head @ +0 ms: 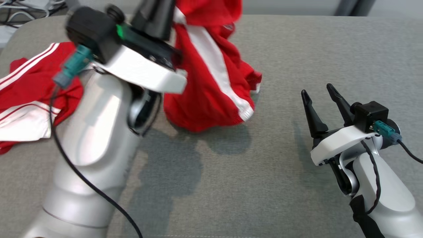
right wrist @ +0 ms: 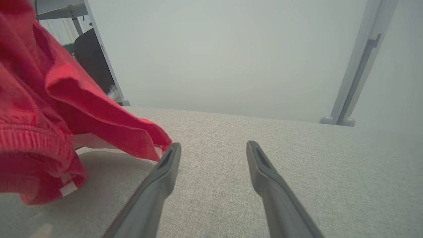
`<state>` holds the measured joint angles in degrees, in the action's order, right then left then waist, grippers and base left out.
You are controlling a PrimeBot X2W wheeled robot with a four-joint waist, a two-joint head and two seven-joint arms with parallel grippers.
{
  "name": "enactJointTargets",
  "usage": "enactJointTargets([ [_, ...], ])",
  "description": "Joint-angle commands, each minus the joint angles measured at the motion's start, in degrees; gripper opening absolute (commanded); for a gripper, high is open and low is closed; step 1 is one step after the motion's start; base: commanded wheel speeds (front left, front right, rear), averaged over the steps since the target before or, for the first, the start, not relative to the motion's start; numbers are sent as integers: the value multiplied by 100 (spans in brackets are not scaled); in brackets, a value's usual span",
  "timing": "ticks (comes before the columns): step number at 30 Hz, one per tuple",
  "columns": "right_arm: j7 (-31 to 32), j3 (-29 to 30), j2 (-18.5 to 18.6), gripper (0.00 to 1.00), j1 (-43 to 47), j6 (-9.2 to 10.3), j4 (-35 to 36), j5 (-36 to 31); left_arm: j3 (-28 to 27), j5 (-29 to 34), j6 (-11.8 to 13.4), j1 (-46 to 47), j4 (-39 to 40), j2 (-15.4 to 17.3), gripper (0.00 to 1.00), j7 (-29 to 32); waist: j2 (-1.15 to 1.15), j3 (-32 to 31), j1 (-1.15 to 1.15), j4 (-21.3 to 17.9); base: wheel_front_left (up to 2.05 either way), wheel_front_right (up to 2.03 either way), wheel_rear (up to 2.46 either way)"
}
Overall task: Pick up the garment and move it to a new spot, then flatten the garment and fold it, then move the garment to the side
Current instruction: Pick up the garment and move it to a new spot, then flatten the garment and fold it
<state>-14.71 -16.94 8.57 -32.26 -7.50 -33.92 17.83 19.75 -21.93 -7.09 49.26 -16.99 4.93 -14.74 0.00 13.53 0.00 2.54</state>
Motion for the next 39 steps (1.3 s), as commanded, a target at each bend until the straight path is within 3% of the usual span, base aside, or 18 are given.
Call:
enactJointTargets([
  [1,-29,-54,-87,100,47,1,129,40,-15,-132,-39,-137,56,60,0,-26,0,-35,0,-203,0,0,0],
  [7,-29,-12,-104,100,74,1,101,15,545,-235,-39,-641,-105,-162,0,-26,0,-27,0,-538,0,0,0],
  [10,-29,-30,-131,100,76,1,63,27,816,-164,-39,-993,-546,-194,0,-26,0,-34,0,-695,0,0,0],
  [11,-29,-40,-138,100,77,1,54,34,947,-169,-39,-1120,-764,-198,14,-26,0,-43,0,-741,0,0,0],
  [12,-29,-49,-144,100,79,1,41,45,1056,-237,-39,-1222,-900,-200,49,-26,0,-51,0,-783,0,0,0],
  [13,-29,-43,-139,100,83,1,33,54,1191,-316,-39,-1317,-1024,-201,100,-26,0,-60,0,-802,0,0,0],
  [20,-29,71,-63,100,163,1,-7,86,1223,-351,-17,-1662,-1342,-203,100,-26,0,-235,0,-760,0,0,0],
  [39,-29,34,-119,100,636,1,257,26,-1056,1141,246,-3378,-475,-161,100,-26,0,-990,0,-155,0,0,0],
])
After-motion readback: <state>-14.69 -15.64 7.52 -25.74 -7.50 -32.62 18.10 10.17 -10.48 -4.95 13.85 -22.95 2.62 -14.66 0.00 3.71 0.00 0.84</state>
